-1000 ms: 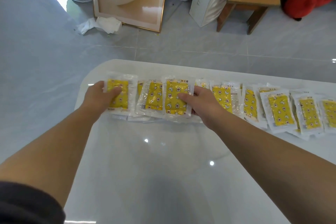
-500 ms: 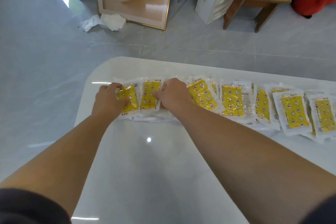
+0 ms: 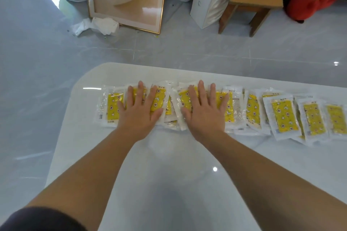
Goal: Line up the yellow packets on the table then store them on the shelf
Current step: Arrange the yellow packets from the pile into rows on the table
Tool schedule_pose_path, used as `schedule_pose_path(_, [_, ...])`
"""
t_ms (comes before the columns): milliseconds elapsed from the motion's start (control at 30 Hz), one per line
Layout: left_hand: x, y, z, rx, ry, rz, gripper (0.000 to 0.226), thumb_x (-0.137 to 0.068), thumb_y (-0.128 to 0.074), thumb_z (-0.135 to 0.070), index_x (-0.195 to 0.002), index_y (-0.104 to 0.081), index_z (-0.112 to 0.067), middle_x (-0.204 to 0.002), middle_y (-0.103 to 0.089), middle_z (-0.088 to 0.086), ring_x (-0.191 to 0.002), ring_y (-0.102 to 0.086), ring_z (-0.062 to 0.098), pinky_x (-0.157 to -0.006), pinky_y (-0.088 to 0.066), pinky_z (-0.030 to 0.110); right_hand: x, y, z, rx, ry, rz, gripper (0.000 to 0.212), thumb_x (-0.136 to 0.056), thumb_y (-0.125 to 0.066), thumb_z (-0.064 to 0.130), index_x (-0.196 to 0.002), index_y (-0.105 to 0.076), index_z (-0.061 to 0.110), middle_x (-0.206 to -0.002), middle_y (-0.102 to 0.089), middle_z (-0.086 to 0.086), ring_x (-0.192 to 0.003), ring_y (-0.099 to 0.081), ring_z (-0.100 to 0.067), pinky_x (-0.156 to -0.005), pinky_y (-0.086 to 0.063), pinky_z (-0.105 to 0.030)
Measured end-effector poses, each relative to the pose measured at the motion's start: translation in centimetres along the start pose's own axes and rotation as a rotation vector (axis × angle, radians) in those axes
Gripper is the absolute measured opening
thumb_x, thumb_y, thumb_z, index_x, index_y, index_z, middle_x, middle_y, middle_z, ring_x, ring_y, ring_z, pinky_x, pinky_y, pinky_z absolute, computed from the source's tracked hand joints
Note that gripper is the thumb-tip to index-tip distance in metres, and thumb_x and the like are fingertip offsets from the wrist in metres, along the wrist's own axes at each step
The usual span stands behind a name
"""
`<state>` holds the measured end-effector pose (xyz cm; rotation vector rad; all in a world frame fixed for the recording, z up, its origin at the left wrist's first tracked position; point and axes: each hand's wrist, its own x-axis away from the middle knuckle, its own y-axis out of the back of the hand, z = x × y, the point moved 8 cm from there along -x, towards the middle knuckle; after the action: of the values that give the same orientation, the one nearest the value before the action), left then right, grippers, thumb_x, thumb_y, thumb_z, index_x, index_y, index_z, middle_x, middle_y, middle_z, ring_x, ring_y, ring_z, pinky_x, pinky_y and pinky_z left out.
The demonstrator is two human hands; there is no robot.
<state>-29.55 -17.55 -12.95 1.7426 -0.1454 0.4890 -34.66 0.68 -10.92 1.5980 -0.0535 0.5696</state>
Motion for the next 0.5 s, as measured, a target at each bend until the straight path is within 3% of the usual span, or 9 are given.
schedule_pose_path(133, [0.2, 0.3, -0.2, -0.038, 0.028, -0.020, 0.071, -0.089, -0.006, -0.065, -0.149, 0.017, -0.037, -0.160, 0.019, 0.002, -0.147, 0.014, 0.033, -0.114, -0.008, 0.063, 0.0, 0.0, 2.0, -0.147, -0.159, -0.016, 0.073, -0.098, -0.009, 0.056, -0.153, 0.013, 0.013, -0.159, 0.024, -0.007, -0.146, 0.022, -0.032, -0.113, 0.005, -0.064])
schedule_pose_path(367, [-0.8, 2.4, -3.6, -0.115, -0.098, -0.072, 0.071, -0.091, -0.005, -0.062, -0.153, 0.007, -0.028, -0.161, 0.012, 0.002, -0.148, 0.009, 0.028, -0.113, -0.011, 0.063, -0.3, 1.8, -1.0, -0.037, -0.048, -0.067, 0.069, -0.098, -0.013, 0.057, -0.154, 0.006, 0.022, -0.161, 0.018, -0.005, -0.146, 0.020, -0.033, -0.113, 0.006, -0.065])
schedule_pose_path(500, [-4.2, 3.4, -4.4, 0.032, -0.120, -0.029, 0.070, -0.098, -0.023, -0.056, -0.154, -0.004, -0.019, -0.160, -0.013, 0.005, -0.148, -0.005, 0.025, -0.116, -0.009, 0.057, -2.7, 2.0, -2.8, -0.042, 0.041, 0.018, 0.070, -0.098, -0.018, 0.059, -0.155, 0.002, 0.023, -0.163, 0.003, -0.001, -0.149, 0.009, -0.029, -0.114, 0.005, -0.063])
